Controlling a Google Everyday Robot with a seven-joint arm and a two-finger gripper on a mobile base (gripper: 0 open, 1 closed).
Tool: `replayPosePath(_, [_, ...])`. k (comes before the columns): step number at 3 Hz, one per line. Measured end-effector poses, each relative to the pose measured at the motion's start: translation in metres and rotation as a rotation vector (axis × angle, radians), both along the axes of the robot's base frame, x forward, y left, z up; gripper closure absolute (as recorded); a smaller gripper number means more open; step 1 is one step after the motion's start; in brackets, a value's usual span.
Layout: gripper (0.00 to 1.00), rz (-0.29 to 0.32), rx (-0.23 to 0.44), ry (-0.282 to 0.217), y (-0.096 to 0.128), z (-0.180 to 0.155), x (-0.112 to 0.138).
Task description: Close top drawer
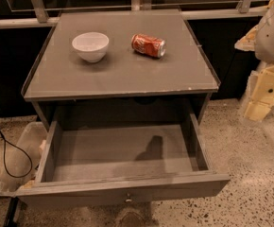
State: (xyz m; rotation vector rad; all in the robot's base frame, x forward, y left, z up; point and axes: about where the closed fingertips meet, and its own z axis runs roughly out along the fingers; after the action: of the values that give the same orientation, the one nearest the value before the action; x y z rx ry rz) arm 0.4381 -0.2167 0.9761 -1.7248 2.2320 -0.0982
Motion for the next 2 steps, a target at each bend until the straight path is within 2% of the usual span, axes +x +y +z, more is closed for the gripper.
replayPosePath(1, [0.0,0.008,0.012,-0.004,0.001,-0.001,-0.001])
replayPosePath(2, [0.0,-0.005,0.059,0.025,0.001,-0.023,-0.01])
